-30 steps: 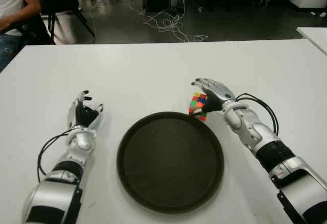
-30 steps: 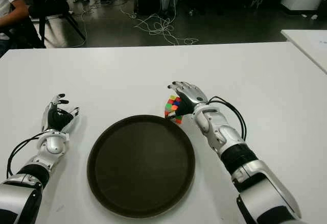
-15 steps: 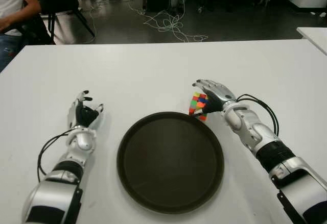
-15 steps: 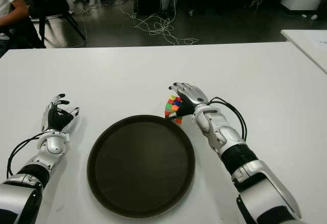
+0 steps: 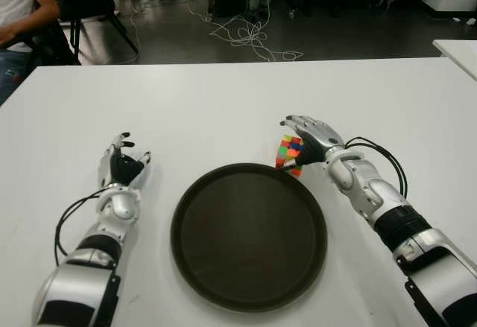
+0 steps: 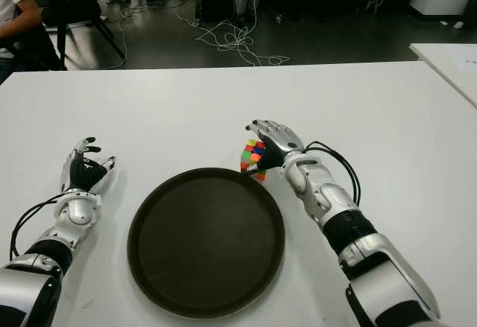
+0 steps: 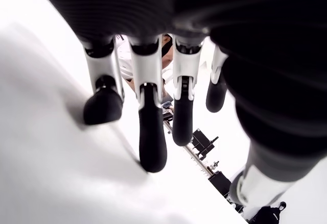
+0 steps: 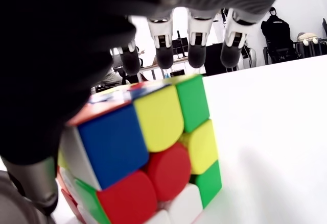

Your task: Pick up the Rubik's Cube and put it in the plate

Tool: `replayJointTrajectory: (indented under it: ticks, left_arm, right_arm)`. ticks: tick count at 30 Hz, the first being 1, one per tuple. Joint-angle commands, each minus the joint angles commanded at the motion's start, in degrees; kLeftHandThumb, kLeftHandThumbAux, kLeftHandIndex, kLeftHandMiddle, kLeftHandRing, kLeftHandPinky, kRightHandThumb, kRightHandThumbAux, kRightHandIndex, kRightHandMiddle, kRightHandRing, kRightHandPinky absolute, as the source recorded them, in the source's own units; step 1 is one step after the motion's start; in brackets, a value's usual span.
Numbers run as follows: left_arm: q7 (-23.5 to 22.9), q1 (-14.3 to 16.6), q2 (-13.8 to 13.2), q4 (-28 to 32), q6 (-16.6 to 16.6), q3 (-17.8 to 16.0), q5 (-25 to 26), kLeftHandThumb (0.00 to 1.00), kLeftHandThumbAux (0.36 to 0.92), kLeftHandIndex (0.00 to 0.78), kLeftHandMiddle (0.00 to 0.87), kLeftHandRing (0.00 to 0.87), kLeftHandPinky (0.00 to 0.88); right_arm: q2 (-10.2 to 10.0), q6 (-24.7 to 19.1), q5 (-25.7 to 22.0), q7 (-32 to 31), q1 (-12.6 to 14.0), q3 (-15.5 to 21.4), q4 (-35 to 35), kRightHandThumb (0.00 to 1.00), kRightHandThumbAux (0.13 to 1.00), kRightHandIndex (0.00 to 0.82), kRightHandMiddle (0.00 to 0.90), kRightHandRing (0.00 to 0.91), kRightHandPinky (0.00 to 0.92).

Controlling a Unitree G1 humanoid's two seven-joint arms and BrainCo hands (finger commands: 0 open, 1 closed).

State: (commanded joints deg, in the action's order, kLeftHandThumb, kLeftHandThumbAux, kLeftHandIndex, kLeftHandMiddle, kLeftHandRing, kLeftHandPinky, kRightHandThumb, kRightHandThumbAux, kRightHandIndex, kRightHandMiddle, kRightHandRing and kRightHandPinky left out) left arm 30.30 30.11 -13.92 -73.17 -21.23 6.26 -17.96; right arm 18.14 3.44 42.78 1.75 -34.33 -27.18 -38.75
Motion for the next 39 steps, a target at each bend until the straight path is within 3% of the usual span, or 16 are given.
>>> replayJointTrajectory:
  ticks: [15, 22, 30, 33, 39]
  left_arm:
    - [-0.4, 0.0, 0.0, -0.3, -0.2, -0.2, 0.3, 0.244, 0.753, 0.189, 0.293, 0.326, 0.354]
    - [-0.4, 0.1, 0.0, -0.2, 0.4, -0.2, 0.2, 0.18, 0.74, 0.169, 0.288, 0.32, 0.328]
    - [-0.2, 0.1, 0.1, -0.2, 0.4, -0.2, 0.2, 0.202, 0.74, 0.169, 0.294, 0.329, 0.347]
    - [-0.5, 0.1, 0.2, -0.2, 0.2, -0.3, 0.4, 0.223, 0.749, 0.173, 0.299, 0.345, 0.392]
    - [-0.3, 0.1, 0.2, -0.2, 0.2, -0.2, 0.2, 0.215, 0.748, 0.175, 0.299, 0.344, 0.385]
  right_arm:
    - [0.1, 0.1, -0.4, -0.2, -0.6, -0.1, -1.0, 0.002, 0.684, 0.0, 0.0, 0.015, 0.045]
    - [0.1, 0.4, -0.6, -0.3, -0.8, -0.1, -1.5, 0.004, 0.694, 0.0, 0.0, 0.015, 0.049]
    - [-0.1, 0.0, -0.8, -0.5, -0.6, 0.2, -1.0, 0.016, 0.692, 0.0, 0.0, 0.011, 0.047]
    - [-0.6, 0.0, -0.9, -0.1, -0.9, 0.1, -1.7, 0.007, 0.693, 0.0, 0.0, 0.005, 0.037]
    - [-0.7, 0.5, -0.7, 0.0, -1.4, -0.1, -2.8, 0.005, 0.686, 0.0, 0.0, 0.006, 0.03]
